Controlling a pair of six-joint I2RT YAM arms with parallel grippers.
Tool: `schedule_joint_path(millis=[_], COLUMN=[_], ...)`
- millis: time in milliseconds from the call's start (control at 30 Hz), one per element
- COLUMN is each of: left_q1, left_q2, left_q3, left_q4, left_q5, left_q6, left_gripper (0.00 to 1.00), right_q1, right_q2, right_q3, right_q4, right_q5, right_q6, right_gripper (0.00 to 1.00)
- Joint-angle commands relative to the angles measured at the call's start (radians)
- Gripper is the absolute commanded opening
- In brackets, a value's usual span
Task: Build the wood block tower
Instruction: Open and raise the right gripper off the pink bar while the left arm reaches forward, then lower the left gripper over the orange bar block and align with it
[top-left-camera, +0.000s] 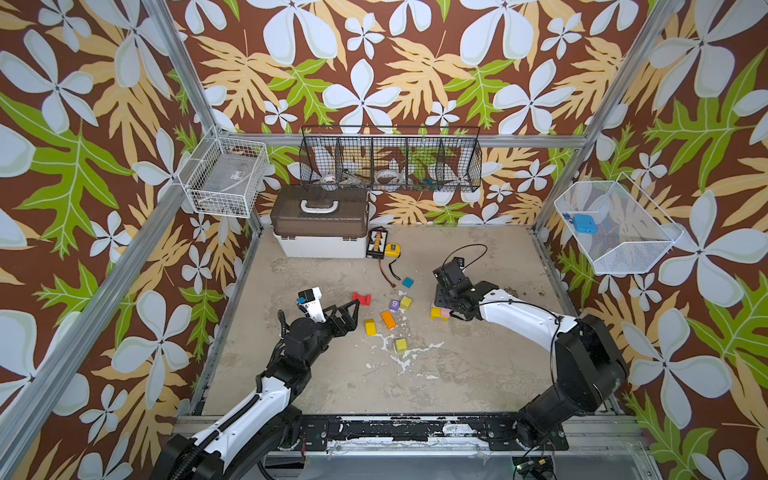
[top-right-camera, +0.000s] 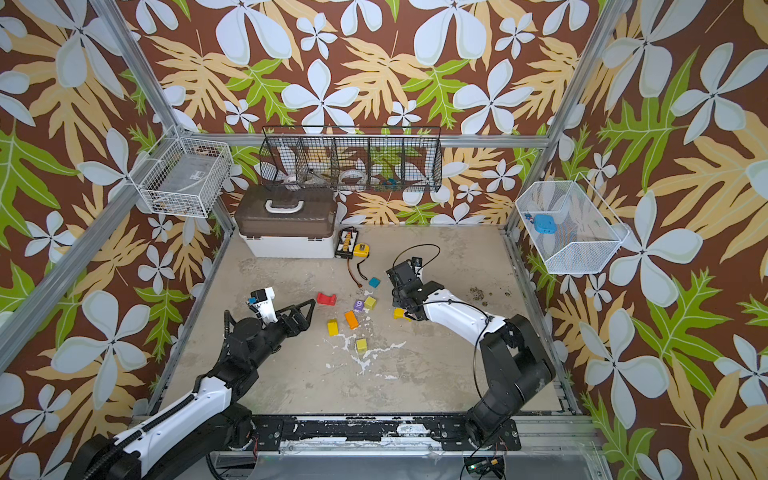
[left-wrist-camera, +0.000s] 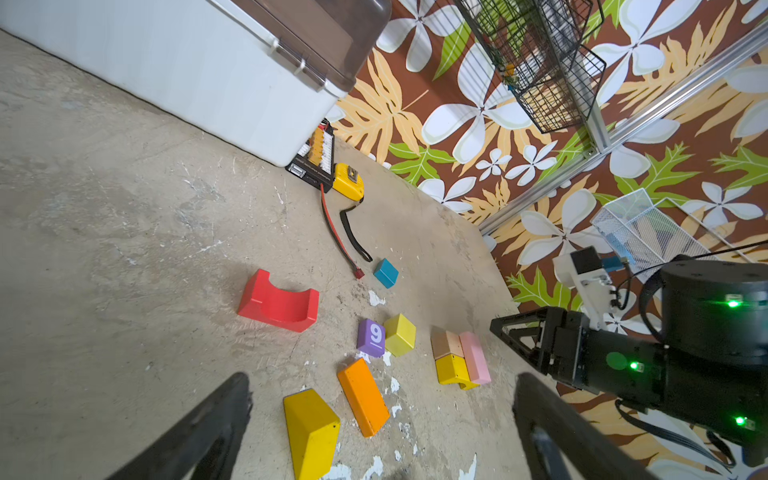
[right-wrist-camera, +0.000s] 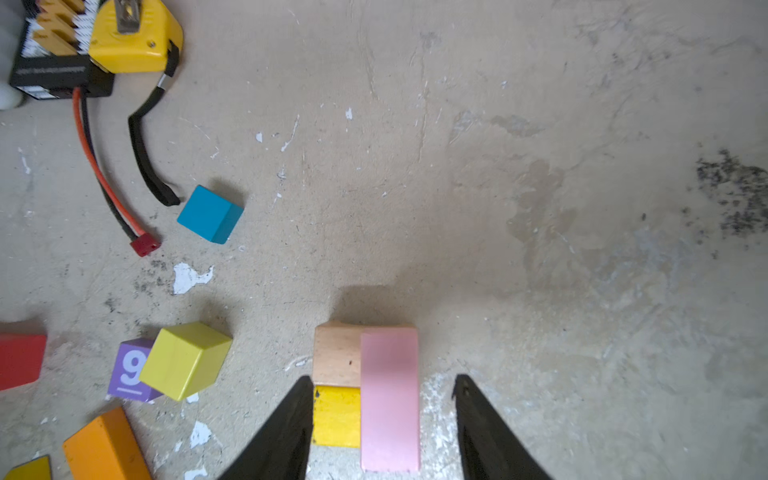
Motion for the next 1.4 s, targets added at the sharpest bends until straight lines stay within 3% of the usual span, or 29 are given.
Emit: schedule_joint_path(millis=[0,200,433,533,700,767,900,1167,1367], left_q1=[-0.059,-0.195,-0.244,-0.246,-0.312,-0.313,-0.313,-0.313,-0.314], left_q2=[0.008,0.069,0.165,0.209,0.228,0.235,0.282,0.543,0.691], left_q3=[0.028,0.091,0.180,0.254,0.201,0.234,0.295,0.427,0.503], left_q4=[-0.006,-0.054,-0.137,-0.261,-0.177,-0.218,-0.308,-0.418,-0.468], left_q5=[-0.044,-0.160,-0.175,-0.166,-0.145,-0.127,-0.219,-0.075,-0.054], left_q6=[0.059,0.144,0.230,0.276,0.477,0.534,0.630,0.689,0.696], left_gripper=[1.00,1.00,1.00,0.99,1.00,0.99,0.92,0.79,0.78], right_q1=[0.001,0.001,0.002,-0.001,0.002,0.000,0.001,0.000,0.001], right_q2=[-0.069,-0.161,-0.205,-0.215,-0.214,-0.198,-0.168,-0.158,-0.180], right_q3=[-0.043,-0.137,-0.176,-0.177,-0.188,-0.175,-0.153,-0.157,-0.167], right_q4=[0.062,0.146,0.174,0.171,0.194,0.177,0.150,0.158,0.157], right_q5=[0.036,0.063,0.072,0.075,0.037,0.035,0.027,-0.001,0.009], right_q6=[-0.038,-0.051,-0.035,-0.033,-0.028,-0.025,-0.016,-0.013,-0.010], right_gripper=[0.62,0.63,0.63,0.63,0.63,0.62,0.62,0.62,0.62])
